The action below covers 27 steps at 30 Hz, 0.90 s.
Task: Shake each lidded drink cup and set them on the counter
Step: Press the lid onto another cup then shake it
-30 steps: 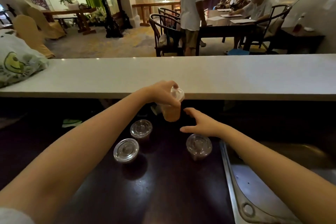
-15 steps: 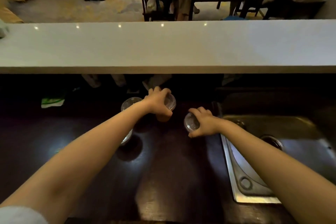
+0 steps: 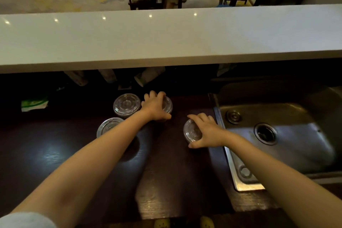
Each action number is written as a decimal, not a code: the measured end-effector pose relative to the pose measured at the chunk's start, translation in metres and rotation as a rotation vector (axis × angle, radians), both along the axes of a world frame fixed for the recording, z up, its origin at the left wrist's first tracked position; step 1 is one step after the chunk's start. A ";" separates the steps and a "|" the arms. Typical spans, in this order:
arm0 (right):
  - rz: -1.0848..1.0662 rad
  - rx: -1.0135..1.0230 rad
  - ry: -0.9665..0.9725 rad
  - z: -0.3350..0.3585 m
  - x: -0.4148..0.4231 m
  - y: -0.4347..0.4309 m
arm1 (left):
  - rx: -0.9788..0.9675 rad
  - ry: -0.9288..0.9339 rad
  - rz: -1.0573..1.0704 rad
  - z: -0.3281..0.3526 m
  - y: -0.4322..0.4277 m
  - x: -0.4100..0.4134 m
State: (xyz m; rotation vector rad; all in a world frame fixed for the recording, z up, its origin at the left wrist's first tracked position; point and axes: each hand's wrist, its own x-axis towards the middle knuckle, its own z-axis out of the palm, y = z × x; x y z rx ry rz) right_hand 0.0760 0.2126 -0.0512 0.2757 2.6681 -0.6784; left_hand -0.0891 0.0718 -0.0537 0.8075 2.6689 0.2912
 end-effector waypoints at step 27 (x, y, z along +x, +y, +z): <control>-0.682 -0.966 0.544 -0.050 0.045 -0.024 | 0.951 -0.105 0.217 -0.059 0.018 0.172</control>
